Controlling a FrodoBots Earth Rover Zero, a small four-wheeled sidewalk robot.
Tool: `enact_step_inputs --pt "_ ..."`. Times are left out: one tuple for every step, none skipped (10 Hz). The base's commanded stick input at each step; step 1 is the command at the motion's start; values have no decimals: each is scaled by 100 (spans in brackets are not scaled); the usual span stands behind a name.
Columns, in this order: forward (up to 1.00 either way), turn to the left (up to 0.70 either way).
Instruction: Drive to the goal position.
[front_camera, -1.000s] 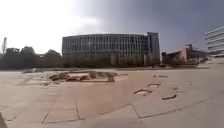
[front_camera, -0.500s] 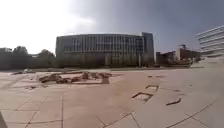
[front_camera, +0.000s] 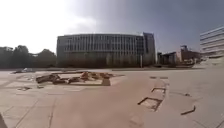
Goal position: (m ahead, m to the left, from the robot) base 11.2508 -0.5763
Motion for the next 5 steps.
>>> enact_step_inputs --pt "70 0" --pt "70 0" --pt "70 0" --pt "70 0" --pt "70 0"
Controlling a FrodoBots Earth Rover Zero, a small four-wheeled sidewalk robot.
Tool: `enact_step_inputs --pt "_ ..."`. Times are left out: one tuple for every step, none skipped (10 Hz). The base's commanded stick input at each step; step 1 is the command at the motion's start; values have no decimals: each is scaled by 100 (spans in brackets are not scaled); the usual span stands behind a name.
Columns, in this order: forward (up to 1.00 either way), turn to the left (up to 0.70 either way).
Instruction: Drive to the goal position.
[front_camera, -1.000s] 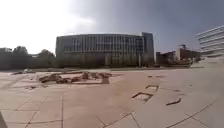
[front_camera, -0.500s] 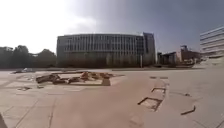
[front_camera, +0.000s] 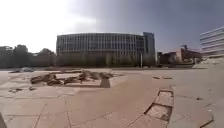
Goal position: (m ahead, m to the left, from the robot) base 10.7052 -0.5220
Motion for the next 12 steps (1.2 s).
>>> enact_step_inputs --pt "70 0" --pt "70 0" --pt "70 0" --pt "70 0" --pt "70 0" --pt "70 0" --pt "70 0" --pt "70 0" --pt "70 0" --pt "70 0" --pt "70 0" --pt "70 0"
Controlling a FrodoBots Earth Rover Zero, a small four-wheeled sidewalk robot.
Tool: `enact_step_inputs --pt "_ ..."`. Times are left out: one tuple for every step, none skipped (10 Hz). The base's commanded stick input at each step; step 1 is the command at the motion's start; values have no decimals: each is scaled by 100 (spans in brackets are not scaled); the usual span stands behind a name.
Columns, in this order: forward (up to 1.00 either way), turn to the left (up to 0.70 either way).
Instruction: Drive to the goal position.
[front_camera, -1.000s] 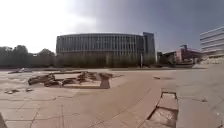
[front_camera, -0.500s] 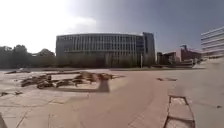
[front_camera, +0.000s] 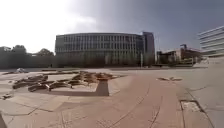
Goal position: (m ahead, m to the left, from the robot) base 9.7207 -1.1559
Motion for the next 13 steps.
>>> enact_step_inputs --pt "70 0" --pt "70 0" --pt "70 0" --pt "70 0" --pt "70 0" --pt "70 0" --pt "70 0" --pt "70 0" --pt "70 0" --pt "70 0" --pt "70 0" --pt "70 0" --pt "70 0"
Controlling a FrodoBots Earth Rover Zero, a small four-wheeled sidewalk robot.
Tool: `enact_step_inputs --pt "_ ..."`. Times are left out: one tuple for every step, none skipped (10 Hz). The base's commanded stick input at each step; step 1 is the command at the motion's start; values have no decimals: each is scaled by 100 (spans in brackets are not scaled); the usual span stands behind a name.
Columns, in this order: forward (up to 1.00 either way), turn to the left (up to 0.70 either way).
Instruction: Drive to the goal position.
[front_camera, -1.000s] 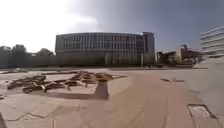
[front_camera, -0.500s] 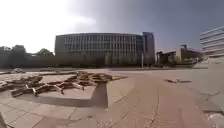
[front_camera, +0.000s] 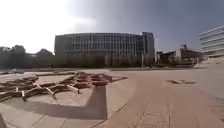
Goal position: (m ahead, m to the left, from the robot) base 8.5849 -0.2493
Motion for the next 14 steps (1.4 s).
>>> enact_step_inputs --pt "70 0" --pt "70 0" --pt "70 0" --pt "70 0" --pt "70 0" --pt "70 0" --pt "70 0" --pt "70 -4" --pt "70 -29" --pt "70 -35" --pt "70 -35" --pt "70 -35" --pt "70 -35" --pt "70 -35"
